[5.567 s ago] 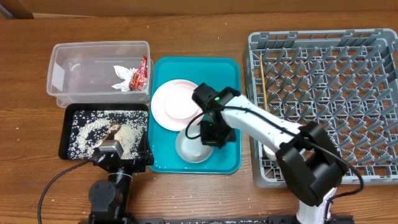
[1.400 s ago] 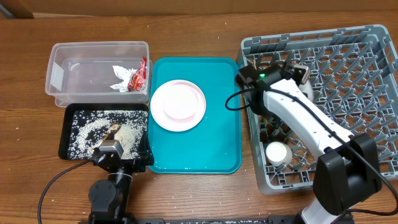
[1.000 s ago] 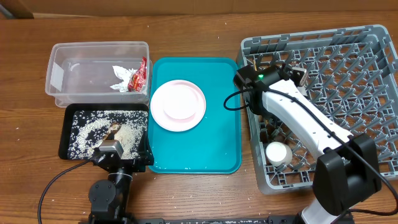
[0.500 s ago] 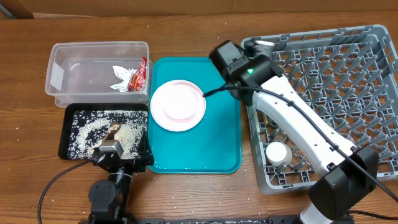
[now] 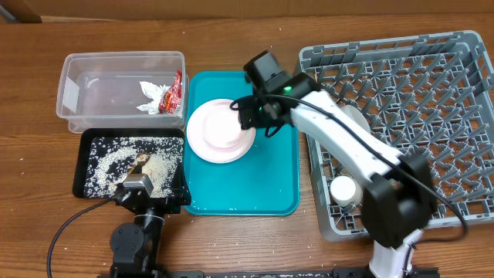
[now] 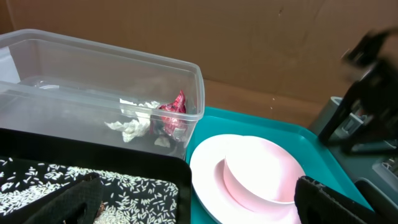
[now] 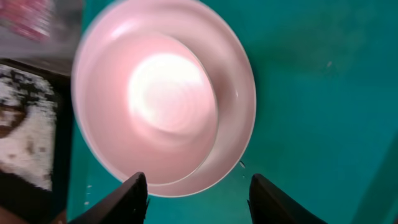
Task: Sort waste into correct bins and load items into the dishwasher
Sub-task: 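Grasp the pink bowl off the white plate with the right gripper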
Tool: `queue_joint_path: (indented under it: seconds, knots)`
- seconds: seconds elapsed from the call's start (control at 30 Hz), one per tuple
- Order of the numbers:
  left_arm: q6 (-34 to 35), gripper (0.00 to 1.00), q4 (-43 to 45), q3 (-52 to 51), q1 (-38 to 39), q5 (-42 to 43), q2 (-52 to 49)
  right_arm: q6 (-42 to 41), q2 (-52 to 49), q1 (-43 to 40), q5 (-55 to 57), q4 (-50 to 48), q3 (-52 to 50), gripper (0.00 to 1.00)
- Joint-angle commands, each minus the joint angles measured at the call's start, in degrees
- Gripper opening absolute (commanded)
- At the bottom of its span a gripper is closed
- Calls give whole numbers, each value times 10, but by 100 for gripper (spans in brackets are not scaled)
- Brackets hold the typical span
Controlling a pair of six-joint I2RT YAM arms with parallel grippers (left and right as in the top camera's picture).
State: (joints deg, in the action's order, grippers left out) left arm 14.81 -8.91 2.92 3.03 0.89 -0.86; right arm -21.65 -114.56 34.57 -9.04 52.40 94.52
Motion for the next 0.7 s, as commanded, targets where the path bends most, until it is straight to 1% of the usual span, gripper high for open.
queue_joint_path:
  seconds: [0.0,0.07,0.13,0.17,0.23,0.33,0.43,0.47,0.5,0.53,0.67]
  knots:
    - [-7,100,3,-7,5,0,6,19,-37,5,-35,-10,-7,53]
    - [-7,100,3,-7,5,0,6,19,-49,4,-35,-30,-7,52]
    - [-7,100,3,-7,5,0,6,17,-52,4,-35,-42,-7,43]
    - [-7,100,3,-7,5,0,6,17,-52,4,-35,-49,-7,41]
    - [-7,100,3,-7,5,0,6,17,-52,4,-35,-57,-7,40]
    - [-7,100,3,-7,5,0,6,1,-55,4,-23,-58,-8,36]
    - [-7,100,3,-7,5,0,6,-16,-64,5,-9,-59,-10,28]
    - [-7,100,3,-7,5,0,6,-16,-68,5,-6,-59,-10,24]
    - [-7,100,3,-7,5,0,6,-19,-68,5,-2,-58,-10,9]
    - [-7,100,3,-7,5,0,6,-23,-68,5,3,-56,-9,4]
    - [-7,100,3,-7,5,0,6,-24,-42,-8,14,-43,0,4]
